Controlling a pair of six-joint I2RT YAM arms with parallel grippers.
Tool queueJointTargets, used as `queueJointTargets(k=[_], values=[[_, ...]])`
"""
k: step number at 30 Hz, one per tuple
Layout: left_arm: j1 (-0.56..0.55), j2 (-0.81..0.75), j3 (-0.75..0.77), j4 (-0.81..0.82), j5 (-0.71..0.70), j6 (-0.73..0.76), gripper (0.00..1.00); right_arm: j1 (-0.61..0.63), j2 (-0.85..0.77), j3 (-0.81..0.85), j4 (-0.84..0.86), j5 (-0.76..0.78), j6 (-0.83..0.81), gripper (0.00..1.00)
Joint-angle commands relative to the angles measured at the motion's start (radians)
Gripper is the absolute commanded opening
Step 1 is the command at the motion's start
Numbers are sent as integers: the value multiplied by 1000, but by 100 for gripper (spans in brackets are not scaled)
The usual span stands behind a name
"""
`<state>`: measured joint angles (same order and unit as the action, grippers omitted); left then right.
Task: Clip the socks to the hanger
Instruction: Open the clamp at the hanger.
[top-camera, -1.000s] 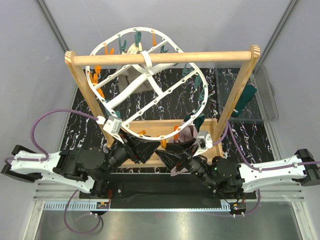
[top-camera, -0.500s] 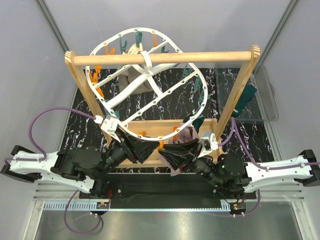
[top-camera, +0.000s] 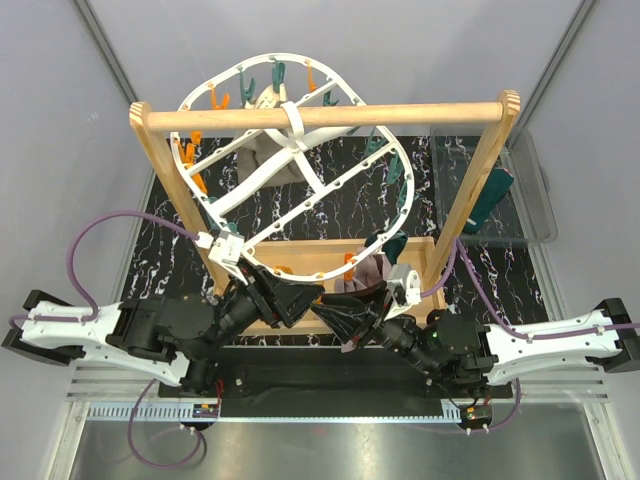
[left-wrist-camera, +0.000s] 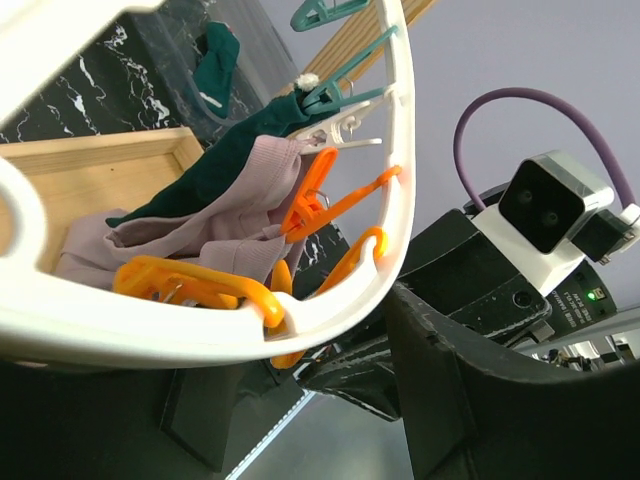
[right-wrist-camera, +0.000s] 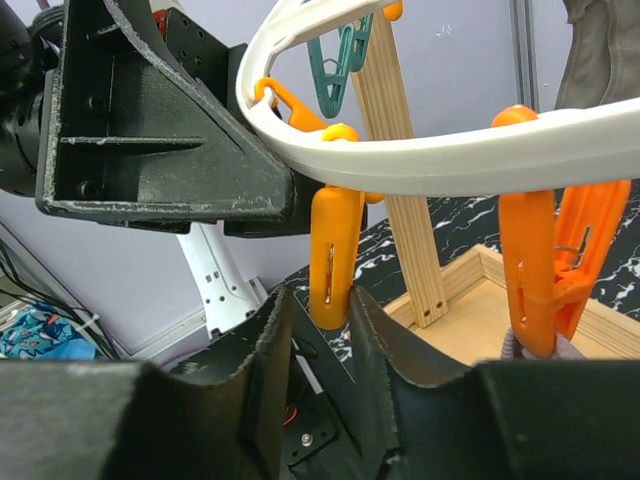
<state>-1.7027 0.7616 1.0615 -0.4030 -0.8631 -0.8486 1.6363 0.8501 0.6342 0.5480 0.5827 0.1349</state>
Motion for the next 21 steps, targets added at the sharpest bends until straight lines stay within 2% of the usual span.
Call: queueJointTargets(k=[1,2,6,9,21], values=[[0,24,55,3,4,-38,60,5,12,50,9,23,-21,33],[0,28,58,-2,4,-44,60,5,12,53,9,26,-20,26],[0,36,65,-16,-10,-52,59,5,20,62,-5,28,-18,16],[0,44,74,-48,-36,-63,58,5,24,71,-17,22,-14,2],[0,105,123,-92,-142,-46,54,5,7,71,-46,25,-3,0]])
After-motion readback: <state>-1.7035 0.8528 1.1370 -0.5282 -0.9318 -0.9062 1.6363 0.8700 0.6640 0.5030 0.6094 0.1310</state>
